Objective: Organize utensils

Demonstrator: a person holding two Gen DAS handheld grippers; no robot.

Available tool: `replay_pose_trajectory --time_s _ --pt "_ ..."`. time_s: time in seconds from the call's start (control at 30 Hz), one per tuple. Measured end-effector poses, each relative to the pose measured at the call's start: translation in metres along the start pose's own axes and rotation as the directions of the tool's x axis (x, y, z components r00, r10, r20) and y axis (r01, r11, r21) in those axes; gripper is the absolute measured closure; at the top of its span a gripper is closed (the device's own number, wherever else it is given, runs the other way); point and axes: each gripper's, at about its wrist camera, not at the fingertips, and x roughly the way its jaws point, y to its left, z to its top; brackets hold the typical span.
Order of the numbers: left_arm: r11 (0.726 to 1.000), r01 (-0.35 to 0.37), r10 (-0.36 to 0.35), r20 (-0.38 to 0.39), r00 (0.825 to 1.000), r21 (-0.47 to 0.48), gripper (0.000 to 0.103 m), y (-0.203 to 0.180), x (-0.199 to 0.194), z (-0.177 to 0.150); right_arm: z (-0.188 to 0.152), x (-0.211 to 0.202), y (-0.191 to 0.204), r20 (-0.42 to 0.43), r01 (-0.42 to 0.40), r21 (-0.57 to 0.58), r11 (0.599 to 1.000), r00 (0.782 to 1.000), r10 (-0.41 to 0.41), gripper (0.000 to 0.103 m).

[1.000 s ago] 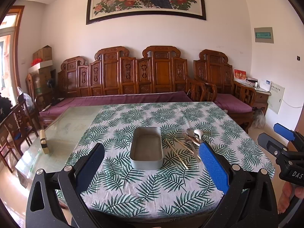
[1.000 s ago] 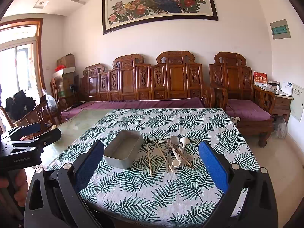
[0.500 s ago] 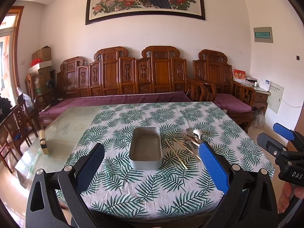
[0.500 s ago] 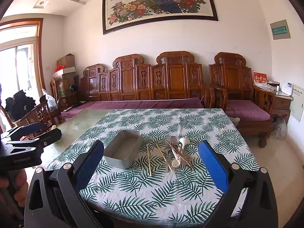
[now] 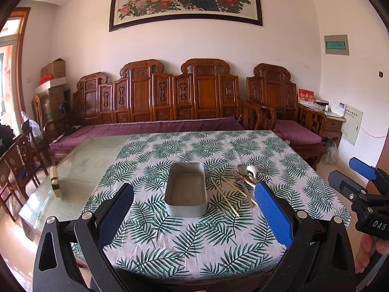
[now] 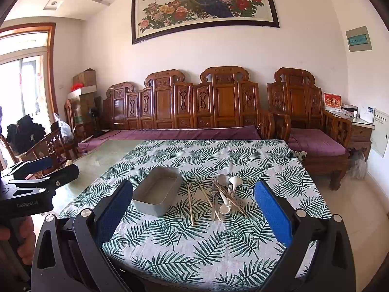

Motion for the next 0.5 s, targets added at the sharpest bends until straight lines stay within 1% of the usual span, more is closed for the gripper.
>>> replay_pose_trajectory --time_s 0.5 --pt "1.000 0.009 -0.009 0.006 1.000 0.003 0.007 -0.0025 -0.0007 -0.0006 0.0008 -0.0023 0.0000 0.004 0.001 -0.002 1.000 1.000 -0.001 0.003"
